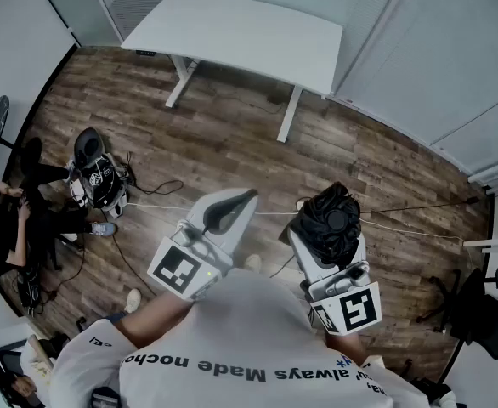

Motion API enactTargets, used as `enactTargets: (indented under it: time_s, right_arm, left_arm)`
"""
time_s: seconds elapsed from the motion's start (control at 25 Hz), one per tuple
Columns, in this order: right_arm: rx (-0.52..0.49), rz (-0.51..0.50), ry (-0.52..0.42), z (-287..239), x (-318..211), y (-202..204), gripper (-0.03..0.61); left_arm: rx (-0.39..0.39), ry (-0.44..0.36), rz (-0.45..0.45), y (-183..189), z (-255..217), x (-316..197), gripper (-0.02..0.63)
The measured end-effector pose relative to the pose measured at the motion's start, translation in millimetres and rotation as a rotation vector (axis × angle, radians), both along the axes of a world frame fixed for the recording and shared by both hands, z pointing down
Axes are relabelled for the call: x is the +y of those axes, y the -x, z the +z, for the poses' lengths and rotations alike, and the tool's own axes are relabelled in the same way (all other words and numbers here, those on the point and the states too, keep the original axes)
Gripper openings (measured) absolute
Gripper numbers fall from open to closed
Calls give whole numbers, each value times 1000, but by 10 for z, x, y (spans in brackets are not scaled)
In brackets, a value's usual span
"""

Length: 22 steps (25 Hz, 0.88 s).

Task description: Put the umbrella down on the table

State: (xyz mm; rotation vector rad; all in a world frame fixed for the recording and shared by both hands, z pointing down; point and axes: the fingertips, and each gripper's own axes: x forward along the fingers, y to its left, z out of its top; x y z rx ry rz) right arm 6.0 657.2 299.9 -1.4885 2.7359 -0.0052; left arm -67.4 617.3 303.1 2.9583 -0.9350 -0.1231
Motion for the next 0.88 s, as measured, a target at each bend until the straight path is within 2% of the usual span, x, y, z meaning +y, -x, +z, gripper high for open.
enactTargets:
  time_s: [0.24, 0.48, 0.68, 0.88]
  right_arm:
    - [-45, -23, 14, 86, -94, -142, 256]
    - [-46, -23, 38, 168, -420, -174, 258]
    - [-32, -33, 54, 260, -956, -37, 258]
    - [-16, -34, 67, 283, -1780, 292, 258]
  left_arm:
    - [0, 21, -9, -116, 111, -83, 2]
    - [3, 43, -25, -110, 198, -374, 2]
    - [11, 50, -42, 36, 287, -889, 2]
    - [35, 65, -55, 374, 301, -1709, 2]
